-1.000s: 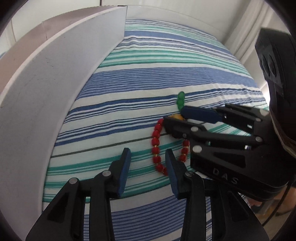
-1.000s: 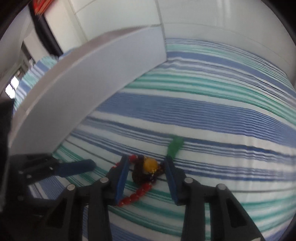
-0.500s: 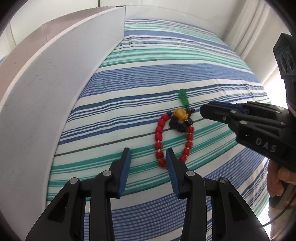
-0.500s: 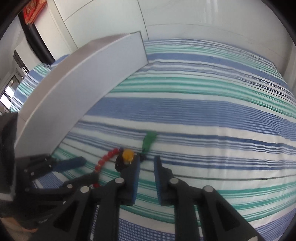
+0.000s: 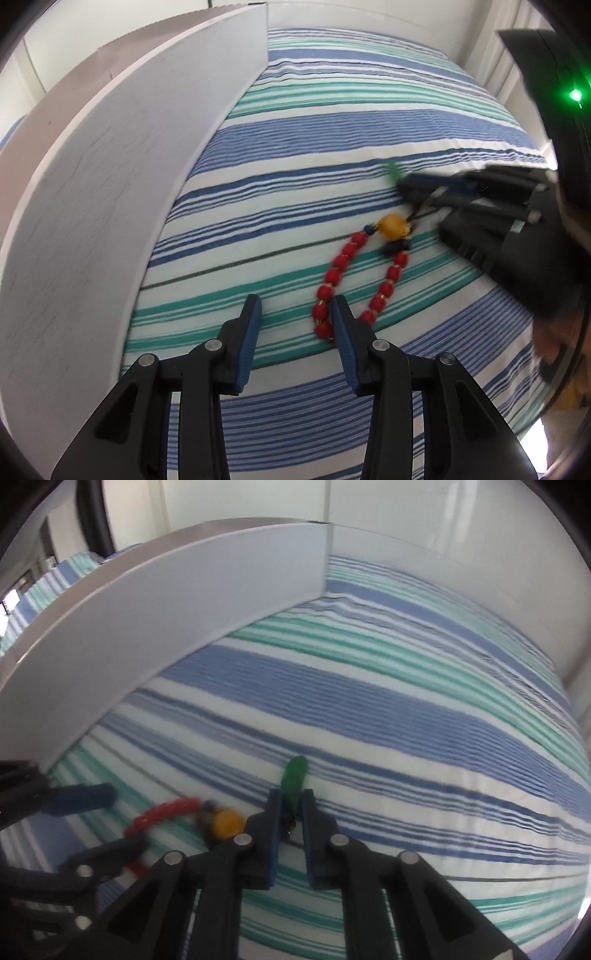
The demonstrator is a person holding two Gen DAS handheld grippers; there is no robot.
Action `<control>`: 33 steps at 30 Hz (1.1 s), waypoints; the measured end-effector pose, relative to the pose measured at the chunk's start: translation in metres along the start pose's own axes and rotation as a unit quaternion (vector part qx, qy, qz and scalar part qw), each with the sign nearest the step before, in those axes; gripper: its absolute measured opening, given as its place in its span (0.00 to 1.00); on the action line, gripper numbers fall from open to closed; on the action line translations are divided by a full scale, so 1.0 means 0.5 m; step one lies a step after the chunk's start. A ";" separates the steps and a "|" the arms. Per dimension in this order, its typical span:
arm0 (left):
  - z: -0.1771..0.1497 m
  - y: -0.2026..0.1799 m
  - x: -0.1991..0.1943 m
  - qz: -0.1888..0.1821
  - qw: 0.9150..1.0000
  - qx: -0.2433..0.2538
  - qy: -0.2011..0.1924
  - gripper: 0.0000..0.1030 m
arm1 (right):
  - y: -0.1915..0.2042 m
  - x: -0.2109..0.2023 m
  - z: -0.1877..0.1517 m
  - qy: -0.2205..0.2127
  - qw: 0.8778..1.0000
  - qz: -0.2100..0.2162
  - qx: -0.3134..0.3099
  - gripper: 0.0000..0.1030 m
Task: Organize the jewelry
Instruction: 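Grasp the green pendant beside the red bracelet with the right tool, then grasp the red bead bracelet with the left tool while the right tool lifts the green pendant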
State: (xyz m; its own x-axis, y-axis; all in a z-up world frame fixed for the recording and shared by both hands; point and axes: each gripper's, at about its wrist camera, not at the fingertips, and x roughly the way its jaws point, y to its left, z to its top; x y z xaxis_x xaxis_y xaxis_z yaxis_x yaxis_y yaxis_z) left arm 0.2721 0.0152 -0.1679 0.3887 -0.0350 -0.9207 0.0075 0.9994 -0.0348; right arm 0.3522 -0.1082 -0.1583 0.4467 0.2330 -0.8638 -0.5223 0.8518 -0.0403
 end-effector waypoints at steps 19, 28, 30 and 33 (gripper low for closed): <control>0.001 -0.028 0.004 0.020 1.000 0.003 0.016 0.63 | -0.068 -0.037 -0.066 -0.012 0.992 0.034 0.125 0.43; -0.006 -0.019 -0.029 -0.038 0.999 -0.005 0.012 0.07 | -0.054 -0.068 -0.070 -0.006 0.993 0.050 0.106 0.07; -0.006 -0.006 -0.050 -0.052 0.998 -0.016 0.008 0.07 | -0.067 -0.100 -0.080 -0.016 0.991 0.062 0.121 0.07; -0.008 0.003 -0.097 -0.059 0.998 -0.022 -0.008 0.07 | -0.083 -0.154 -0.088 -0.030 0.989 0.067 0.126 0.07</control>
State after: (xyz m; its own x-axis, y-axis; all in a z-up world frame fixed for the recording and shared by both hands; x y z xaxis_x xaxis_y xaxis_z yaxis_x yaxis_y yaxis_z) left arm 0.2493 0.0184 -0.1248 0.4016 -0.1515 -0.9032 0.0141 0.9871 -0.1593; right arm 0.3077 -0.1823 -0.1120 0.4322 0.3738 -0.8207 -0.3865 0.8990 0.2059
